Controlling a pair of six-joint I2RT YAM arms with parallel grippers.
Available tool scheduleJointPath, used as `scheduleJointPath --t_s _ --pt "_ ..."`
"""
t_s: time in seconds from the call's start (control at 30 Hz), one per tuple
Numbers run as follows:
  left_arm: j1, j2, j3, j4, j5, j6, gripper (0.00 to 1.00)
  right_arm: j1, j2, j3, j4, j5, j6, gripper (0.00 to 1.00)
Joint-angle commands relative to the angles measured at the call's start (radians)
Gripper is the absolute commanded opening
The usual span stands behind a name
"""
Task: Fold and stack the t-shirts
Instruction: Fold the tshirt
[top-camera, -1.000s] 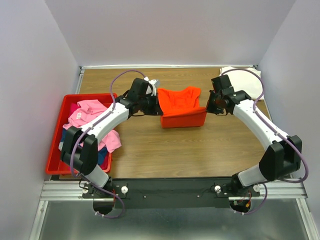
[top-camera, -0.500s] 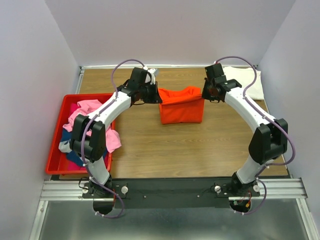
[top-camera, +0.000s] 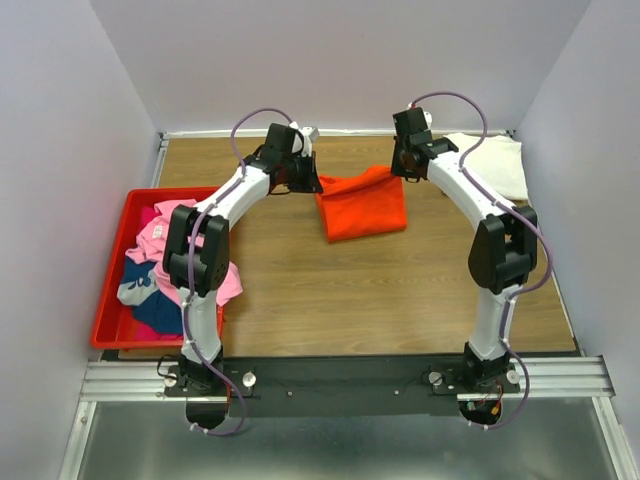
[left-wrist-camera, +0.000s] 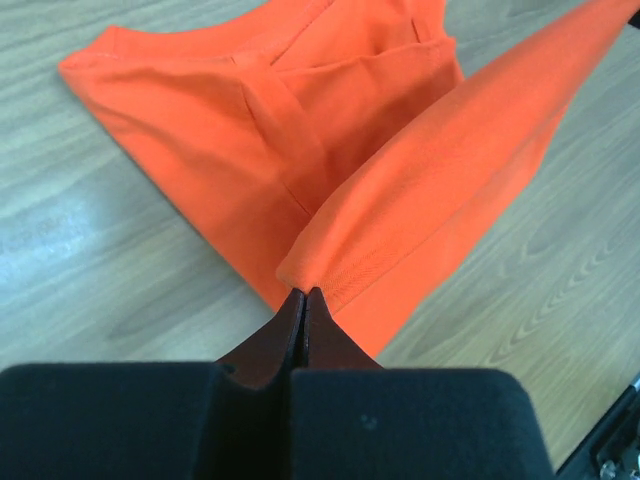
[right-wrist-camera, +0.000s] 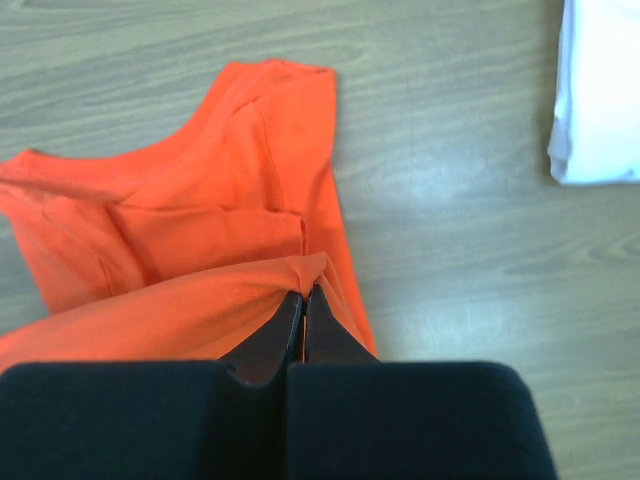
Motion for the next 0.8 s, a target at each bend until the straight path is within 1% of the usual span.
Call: scheduleJointPath --t_s 0.0,0.1,0.43,0.67,0.77 --pt "0.033 0.043 0.034 -0.045 -0.013 0.032 0.00 -0.023 0.067 0.079 0.009 0.090 -0.054 0.00" --pt "0.051 0.056 0.042 -0.018 -0.008 0.012 0.00 -0.026 0.108 0.134 0.011 0.087 -0.065 0.00" --pt "0.077 0.133 0.097 0.024 0.035 -0.011 0.00 -0.031 0.202 0.242 0.013 0.091 -0.091 0.00" --pt "0.102 0.213 0.175 0.044 0.041 -0.017 0.00 -0.034 0.280 0.315 0.014 0.084 -0.099 0.00" --pt "0.126 0.243 0.217 0.094 0.032 -0.061 0.00 -0.035 0.346 0.383 0.019 0.065 -0.105 0.01"
